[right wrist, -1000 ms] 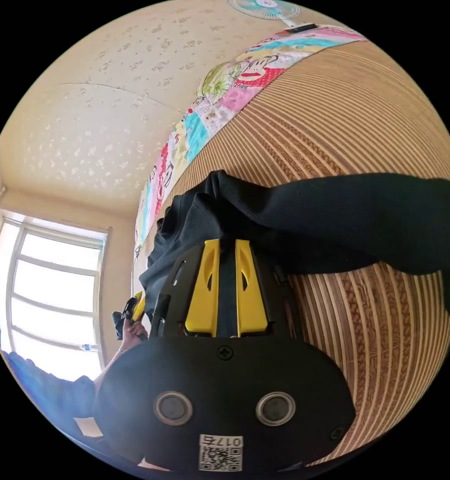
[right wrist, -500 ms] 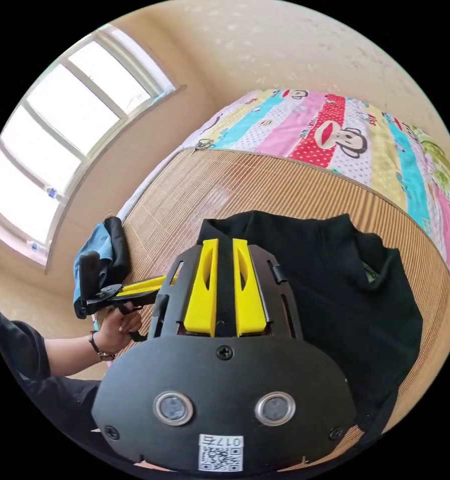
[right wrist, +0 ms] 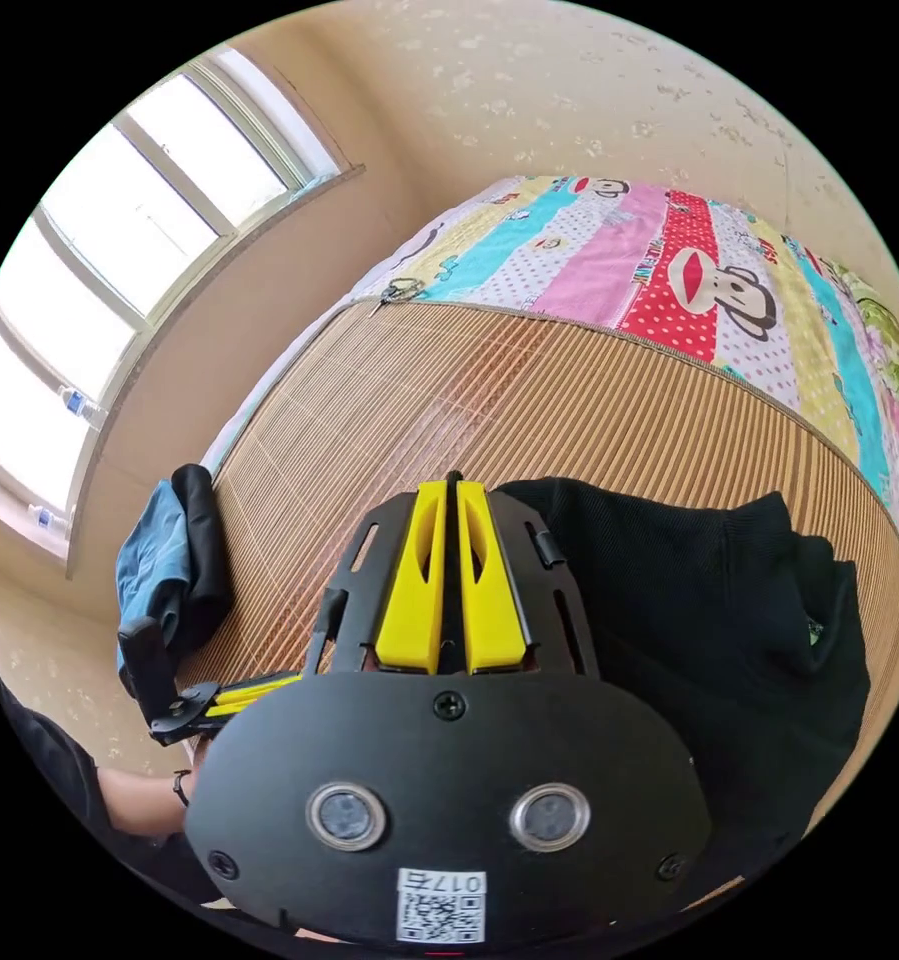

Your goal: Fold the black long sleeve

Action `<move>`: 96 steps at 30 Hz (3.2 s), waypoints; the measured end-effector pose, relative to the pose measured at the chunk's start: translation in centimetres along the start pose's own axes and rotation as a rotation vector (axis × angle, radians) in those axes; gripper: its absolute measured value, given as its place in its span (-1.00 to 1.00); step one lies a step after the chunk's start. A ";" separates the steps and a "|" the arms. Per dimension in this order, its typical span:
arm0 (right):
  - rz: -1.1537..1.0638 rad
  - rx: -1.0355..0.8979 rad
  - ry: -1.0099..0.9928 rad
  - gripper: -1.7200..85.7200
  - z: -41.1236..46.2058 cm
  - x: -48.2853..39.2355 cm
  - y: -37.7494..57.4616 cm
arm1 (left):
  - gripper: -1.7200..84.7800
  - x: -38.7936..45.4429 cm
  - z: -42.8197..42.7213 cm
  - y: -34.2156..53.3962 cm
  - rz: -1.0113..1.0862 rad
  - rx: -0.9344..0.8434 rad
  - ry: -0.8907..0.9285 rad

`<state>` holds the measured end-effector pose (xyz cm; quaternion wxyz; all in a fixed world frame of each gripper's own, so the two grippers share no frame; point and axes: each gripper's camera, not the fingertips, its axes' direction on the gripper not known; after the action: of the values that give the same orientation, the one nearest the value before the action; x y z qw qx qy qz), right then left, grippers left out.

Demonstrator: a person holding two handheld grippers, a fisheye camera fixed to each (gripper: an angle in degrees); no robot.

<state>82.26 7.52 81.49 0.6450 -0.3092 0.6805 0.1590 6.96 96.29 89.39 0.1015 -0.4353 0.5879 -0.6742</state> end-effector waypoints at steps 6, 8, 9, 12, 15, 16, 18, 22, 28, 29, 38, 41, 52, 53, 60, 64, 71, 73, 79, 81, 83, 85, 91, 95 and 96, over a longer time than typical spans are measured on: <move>0.047 -0.010 -0.011 -0.89 3.6 0.0 -0.5 | -0.97 -0.9 0.9 0.1 -0.046 -0.025 -0.054; 0.049 -0.050 -0.043 -0.87 4.1 0.1 -1.2 | -0.96 -1.3 1.4 0.1 -0.065 -0.032 -0.043; 0.058 -0.062 -0.078 -0.86 3.9 0.3 -1.6 | -0.95 -1.5 1.6 0.2 -0.073 -0.038 -0.034; 0.088 -0.022 -0.141 -0.79 1.6 0.7 -1.6 | -0.92 -0.7 1.4 0.6 -0.050 -0.045 -0.071; 0.096 -0.025 -0.168 -0.74 -1.5 1.2 -0.4 | -0.92 1.2 0.3 1.3 0.062 -0.061 -0.166; 0.107 -0.023 -0.183 -0.73 -2.2 1.5 0.1 | -0.92 1.8 -0.2 1.8 0.086 -0.066 -0.212; 0.170 0.030 -0.218 -0.74 -5.9 3.0 3.2 | -0.93 2.5 -1.0 2.4 0.106 -0.065 -0.280; 0.263 0.121 -0.059 -0.75 -12.8 5.0 10.8 | -0.94 5.2 -1.5 3.4 0.148 -0.052 -0.328; 0.562 0.036 0.538 -0.76 -24.2 10.1 25.9 | -0.94 12.5 5.4 3.7 0.354 -0.213 -0.262; 0.611 -0.025 0.664 -0.75 -25.8 11.4 28.4 | -0.94 13.3 6.4 3.7 0.375 -0.238 -0.249; 0.367 -0.391 0.846 -0.78 -27.4 16.8 31.9 | -0.95 25.6 18.1 7.8 0.632 -0.485 -0.078; 0.335 -0.473 0.792 -0.79 -26.6 19.0 31.4 | -0.95 28.2 20.5 9.5 0.651 -0.524 -0.037; 0.335 -0.151 0.022 -0.93 -39.6 20.8 27.0 | -0.96 31.7 24.0 13.3 0.587 -0.615 0.169; 0.270 -0.087 -0.105 -0.93 -40.8 20.1 25.6 | -0.96 31.5 23.7 13.0 0.565 -0.603 0.189; 0.096 -0.109 -0.527 -0.92 -32.1 21.1 17.1 | -0.82 25.2 19.8 9.1 0.280 -0.442 0.248; 0.141 -0.218 -0.537 -0.91 -26.4 22.6 15.8 | -0.81 20.8 16.5 6.7 0.178 -0.326 0.155; 0.144 -0.343 -0.457 -0.85 -20.2 23.0 15.8 | -0.68 22.1 16.2 5.8 0.480 -0.435 0.011; 0.165 -0.301 -0.514 -0.79 -18.9 23.7 15.4 | -0.62 21.4 18.4 6.2 0.433 -0.506 0.065; 0.363 -0.193 -0.680 -0.63 -16.7 28.1 15.4 | -0.49 21.5 22.6 6.7 0.503 -0.548 -0.015; 0.501 -0.180 -0.763 -0.64 -15.6 30.0 16.6 | -0.48 21.8 23.3 6.7 0.526 -0.535 -0.096; 0.510 -0.190 -0.749 -0.66 -15.6 30.4 17.1 | -0.48 21.9 23.0 6.3 0.528 -0.457 -0.192; 0.480 -0.166 -0.698 -0.67 -16.7 30.3 17.6 | -0.50 22.0 22.2 5.6 0.520 -0.369 -0.219; 0.480 -0.019 -0.749 -0.68 -21.6 30.9 21.9 | -0.54 18.9 22.7 3.6 0.365 -0.356 -0.197; 0.567 0.068 -0.750 -0.69 -24.5 32.2 28.1 | -0.58 16.1 23.8 3.5 0.197 -0.404 -0.143; 0.585 0.107 -0.767 -0.69 -25.3 32.5 30.1 | -0.58 15.8 23.9 3.8 0.179 -0.394 -0.125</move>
<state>44.42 7.74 47.26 0.7927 0.0098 0.4592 0.4009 12.95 68.10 91.70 0.1101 -0.4339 0.7369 -0.5065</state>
